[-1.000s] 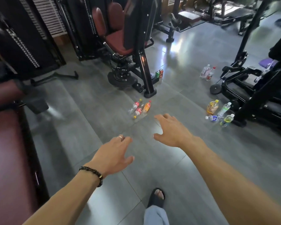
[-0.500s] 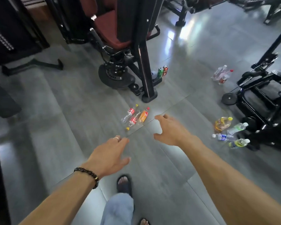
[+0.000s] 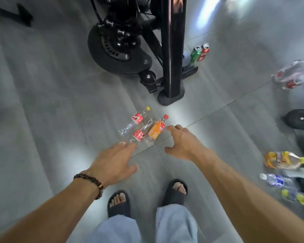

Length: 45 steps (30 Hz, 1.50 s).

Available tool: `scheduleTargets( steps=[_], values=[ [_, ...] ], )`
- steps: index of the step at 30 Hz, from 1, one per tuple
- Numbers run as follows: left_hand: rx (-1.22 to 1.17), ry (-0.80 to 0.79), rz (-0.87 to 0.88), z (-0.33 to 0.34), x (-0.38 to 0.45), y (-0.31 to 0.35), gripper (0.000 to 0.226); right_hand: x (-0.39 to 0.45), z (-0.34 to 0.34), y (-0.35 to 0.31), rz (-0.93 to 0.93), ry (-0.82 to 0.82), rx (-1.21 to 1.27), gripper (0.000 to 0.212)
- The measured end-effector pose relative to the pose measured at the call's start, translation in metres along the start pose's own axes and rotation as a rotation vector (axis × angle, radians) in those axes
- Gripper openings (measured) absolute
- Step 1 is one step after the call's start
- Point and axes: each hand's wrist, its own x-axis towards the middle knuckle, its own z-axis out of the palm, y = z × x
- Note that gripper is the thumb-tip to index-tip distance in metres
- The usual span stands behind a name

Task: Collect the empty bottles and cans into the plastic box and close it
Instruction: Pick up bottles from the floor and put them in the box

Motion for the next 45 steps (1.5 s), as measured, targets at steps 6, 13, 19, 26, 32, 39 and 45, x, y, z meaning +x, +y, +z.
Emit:
scheduleTargets(
  steps=[6, 13, 19, 26, 32, 39, 45],
  values=[
    [-0.017, -0.022, -0.069, 0.115, 0.158, -0.060, 0.054, 0.164, 0.104, 0.078, -0.085, -0.030, -0.129, 0.081],
    [-0.089, 0.142, -0.117, 0.201, 0.268, -0.088, 0.064, 0.291, 0.172, 0.132, -0.333, 0.119, -0.405, 0.085],
    [-0.176, 0.224, -0.130, 0.243, 0.303, -0.100, 0.077, 0.327, 0.202, 0.161, -0.401, 0.254, -0.536, 0.061],
    [-0.254, 0.141, -0.160, 0.247, 0.312, -0.084, 0.084, 0.316, 0.202, 0.183, -0.361, 0.147, -0.613, 0.062],
    [-0.202, 0.115, -0.147, 0.190, 0.264, -0.047, 0.084, 0.234, 0.153, 0.188, -0.125, 0.068, -0.435, 0.056],
    [-0.101, 0.085, -0.069, 0.055, 0.193, 0.020, 0.080, 0.107, 0.042, 0.162, 0.136, 0.151, -0.081, 0.061],
    [0.013, 0.147, 0.074, -0.063, 0.120, 0.085, 0.080, -0.014, -0.065, 0.128, 0.306, 0.358, -0.068, 0.049]
  ],
)
